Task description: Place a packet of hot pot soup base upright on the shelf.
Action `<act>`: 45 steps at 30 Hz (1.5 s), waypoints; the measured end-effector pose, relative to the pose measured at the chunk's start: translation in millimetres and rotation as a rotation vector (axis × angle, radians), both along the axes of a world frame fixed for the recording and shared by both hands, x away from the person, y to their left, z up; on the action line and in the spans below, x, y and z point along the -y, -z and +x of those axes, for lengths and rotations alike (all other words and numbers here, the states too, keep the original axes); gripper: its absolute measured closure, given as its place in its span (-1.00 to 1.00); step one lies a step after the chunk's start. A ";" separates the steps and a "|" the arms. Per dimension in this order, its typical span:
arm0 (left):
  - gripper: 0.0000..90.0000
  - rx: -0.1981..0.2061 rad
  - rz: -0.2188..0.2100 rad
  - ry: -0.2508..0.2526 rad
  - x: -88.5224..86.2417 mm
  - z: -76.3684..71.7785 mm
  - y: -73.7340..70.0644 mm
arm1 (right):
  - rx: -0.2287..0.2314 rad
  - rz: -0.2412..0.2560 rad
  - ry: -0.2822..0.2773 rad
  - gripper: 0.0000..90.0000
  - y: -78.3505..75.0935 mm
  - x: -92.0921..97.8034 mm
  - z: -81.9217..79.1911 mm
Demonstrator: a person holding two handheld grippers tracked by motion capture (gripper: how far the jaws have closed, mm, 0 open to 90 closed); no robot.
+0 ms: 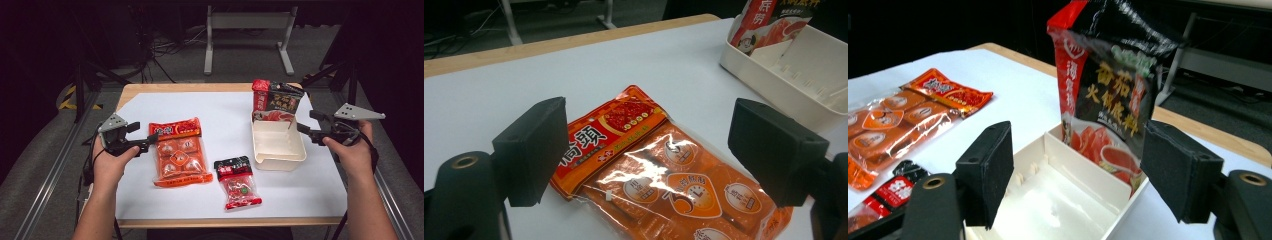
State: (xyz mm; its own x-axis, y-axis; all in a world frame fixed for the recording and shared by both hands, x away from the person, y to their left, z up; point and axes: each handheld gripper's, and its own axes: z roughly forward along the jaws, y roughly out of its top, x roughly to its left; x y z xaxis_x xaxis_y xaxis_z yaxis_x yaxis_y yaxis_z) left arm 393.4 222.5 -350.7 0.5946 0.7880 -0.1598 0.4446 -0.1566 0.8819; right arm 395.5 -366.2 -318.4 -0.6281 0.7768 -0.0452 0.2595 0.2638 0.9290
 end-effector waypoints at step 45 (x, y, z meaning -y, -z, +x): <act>-0.54 -0.152 0.074 -0.067 -17.0 81.1 43.8 | -0.051 -0.056 -0.094 -0.40 12.1 -29.3 -32.1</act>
